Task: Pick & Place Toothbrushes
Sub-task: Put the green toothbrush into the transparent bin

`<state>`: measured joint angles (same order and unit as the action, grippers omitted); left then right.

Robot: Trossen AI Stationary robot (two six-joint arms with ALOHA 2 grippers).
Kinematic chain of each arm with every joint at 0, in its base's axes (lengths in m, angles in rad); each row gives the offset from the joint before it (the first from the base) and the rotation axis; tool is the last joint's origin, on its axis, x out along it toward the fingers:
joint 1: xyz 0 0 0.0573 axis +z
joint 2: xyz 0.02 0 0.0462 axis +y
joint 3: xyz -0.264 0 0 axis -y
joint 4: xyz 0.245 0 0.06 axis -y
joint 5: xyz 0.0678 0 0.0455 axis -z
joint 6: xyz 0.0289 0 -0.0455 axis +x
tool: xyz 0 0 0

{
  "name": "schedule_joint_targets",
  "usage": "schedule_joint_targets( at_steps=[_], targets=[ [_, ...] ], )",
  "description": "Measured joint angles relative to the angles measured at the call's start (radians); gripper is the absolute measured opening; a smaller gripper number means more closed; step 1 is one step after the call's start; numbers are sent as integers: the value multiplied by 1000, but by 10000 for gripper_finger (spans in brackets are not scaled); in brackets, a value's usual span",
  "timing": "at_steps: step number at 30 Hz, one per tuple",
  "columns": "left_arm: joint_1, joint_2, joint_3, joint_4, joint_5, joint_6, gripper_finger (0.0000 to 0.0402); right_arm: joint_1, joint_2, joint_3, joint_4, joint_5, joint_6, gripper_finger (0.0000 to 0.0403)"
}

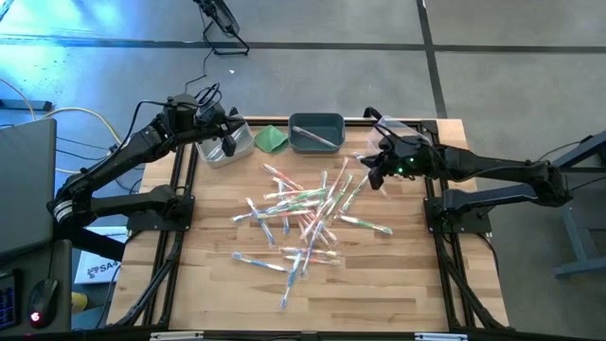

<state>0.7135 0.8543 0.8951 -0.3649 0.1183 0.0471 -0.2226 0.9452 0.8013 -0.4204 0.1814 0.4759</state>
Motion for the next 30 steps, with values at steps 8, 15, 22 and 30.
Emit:
schedule_joint_targets(
  at_steps=[8, 15, 22, 30],
  targets=[
    [0, 0, 0, 0, 0, 0, 0, 0, 5, 0, 5, 64, -35, 3],
    [0, 0, 0, 0, 0, 0, 0, -45, 6, 0, 18, 90, -93, 3],
    [0, 0, 0, 0, 0, -1, 0, -123, 6, 0, 85, 78, -203, 3],
    [0, 0, 0, 0, 0, -1, 0, -232, 9, 0, 103, 80, -334, 3]
  ],
)
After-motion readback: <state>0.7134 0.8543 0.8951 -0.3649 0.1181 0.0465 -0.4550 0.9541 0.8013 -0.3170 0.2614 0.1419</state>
